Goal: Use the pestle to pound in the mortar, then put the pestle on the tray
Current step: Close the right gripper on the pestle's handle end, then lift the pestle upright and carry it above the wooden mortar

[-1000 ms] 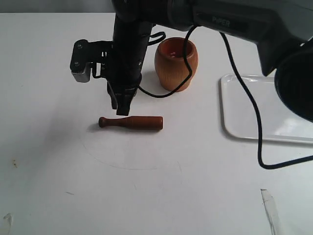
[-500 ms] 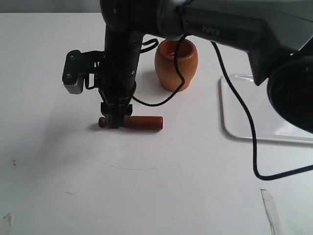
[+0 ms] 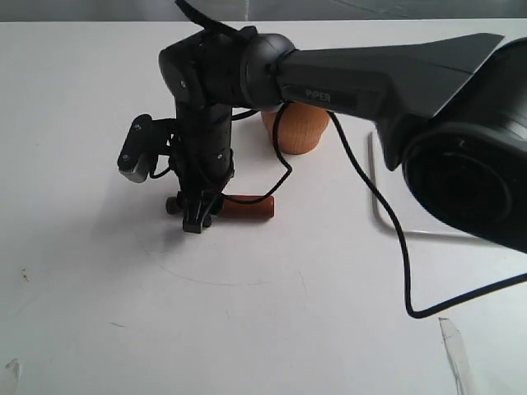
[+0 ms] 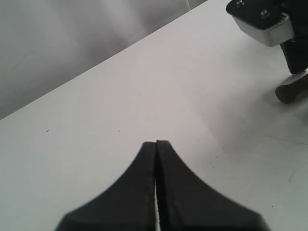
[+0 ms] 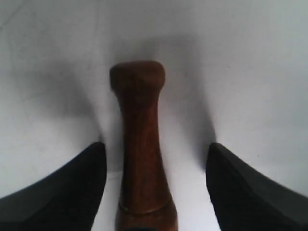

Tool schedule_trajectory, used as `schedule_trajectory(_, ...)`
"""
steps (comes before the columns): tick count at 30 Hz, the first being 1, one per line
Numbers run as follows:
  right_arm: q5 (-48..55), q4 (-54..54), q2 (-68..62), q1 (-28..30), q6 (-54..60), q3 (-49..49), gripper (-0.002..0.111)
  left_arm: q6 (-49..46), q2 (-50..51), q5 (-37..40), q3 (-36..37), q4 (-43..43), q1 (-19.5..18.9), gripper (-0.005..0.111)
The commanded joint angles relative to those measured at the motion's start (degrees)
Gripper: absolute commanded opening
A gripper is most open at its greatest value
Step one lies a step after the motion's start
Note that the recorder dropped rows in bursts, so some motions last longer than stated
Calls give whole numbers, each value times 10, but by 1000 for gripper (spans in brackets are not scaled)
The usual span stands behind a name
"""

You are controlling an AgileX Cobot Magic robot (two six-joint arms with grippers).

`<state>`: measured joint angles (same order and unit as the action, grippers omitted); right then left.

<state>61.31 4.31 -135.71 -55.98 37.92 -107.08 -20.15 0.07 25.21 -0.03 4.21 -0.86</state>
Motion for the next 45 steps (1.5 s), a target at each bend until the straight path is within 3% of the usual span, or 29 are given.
schedule_trajectory(1, -24, -12, -6, 1, -3, 0, 53, 5, -1, -2, 0, -4, 4, 0)
schedule_trajectory(3, -27, -22, -6, 1, -2, 0, 40, 5, -1, -2, 0, -4, 4, 0)
schedule_trajectory(6, -29, -43, 4, 0, 19, 0, 1, 5, -1, -2, 0, -4, 4, 0)
schedule_trajectory(16, -236, -51, 142, 7, -77, 5, 0, 5, -1, -2, 0, -4, 4, 0)
schedule_trajectory(22, -592, -51, 280, 41, -199, 184, 0, 5, -1, -2, 0, -4, 4, 0)
schedule_trajectory(30, -1127, 54, 365, 112, -240, 560, 0, 5, -1, -2, 0, -4, 4, 0)
schedule_trajectory(36, -1148, -30, 361, 216, -379, 597, 0, 5, -1, -2, 0, -4, 4, 0)
schedule_trajectory(45, -1217, -86, 230, 223, -410, 597, 0, 5, -1, -2, 0, -4, 4, 0)
